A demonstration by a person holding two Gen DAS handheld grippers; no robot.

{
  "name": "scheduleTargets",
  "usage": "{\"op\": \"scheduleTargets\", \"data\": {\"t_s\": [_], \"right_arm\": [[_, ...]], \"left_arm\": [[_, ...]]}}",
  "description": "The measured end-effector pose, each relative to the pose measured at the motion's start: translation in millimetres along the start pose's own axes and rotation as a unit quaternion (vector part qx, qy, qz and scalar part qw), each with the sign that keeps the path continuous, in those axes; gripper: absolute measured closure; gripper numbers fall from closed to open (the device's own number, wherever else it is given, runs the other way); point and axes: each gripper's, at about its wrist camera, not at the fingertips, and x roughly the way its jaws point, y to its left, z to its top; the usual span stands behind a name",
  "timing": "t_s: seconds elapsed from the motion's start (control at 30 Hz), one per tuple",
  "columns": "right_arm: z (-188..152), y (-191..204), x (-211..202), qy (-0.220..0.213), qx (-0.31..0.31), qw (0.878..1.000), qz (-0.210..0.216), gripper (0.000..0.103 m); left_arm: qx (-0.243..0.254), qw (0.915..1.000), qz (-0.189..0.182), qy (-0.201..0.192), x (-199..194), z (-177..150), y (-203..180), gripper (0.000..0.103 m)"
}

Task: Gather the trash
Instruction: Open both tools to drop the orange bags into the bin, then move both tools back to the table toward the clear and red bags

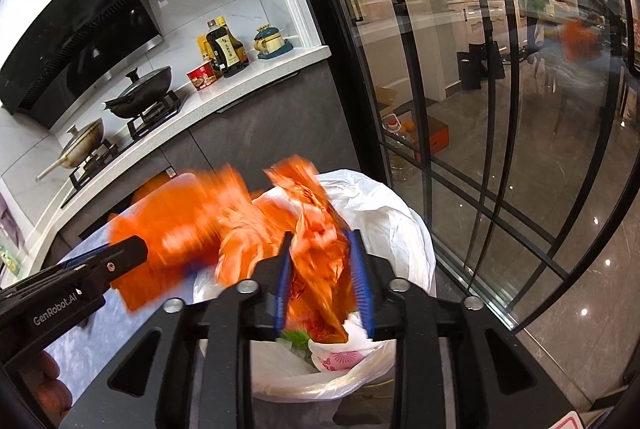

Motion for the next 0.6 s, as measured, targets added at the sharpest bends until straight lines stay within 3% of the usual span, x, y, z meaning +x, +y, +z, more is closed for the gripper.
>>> {"op": "scheduleTargets", "data": {"t_s": [0.4, 0.5, 0.6], "right_arm": [[2, 5, -4, -0.009, -0.002, 1.000, 0.005, 0.066], [3, 10, -6, -0.010, -0.005, 1.000, 0.009, 0.066], [3, 17, -10, -0.013, -0.010, 1.000, 0.016, 0.066]], "left_arm": [[-0.016, 0.9999, 0.004, -0.005, -5, 2, 12, 0.057], [-0.022, 0.9997, 0.008, -0.010, -10, 1, 18, 0.049], [-0.027, 0.9994, 0.013, -0.015, -16, 1, 26, 0.048]]}}
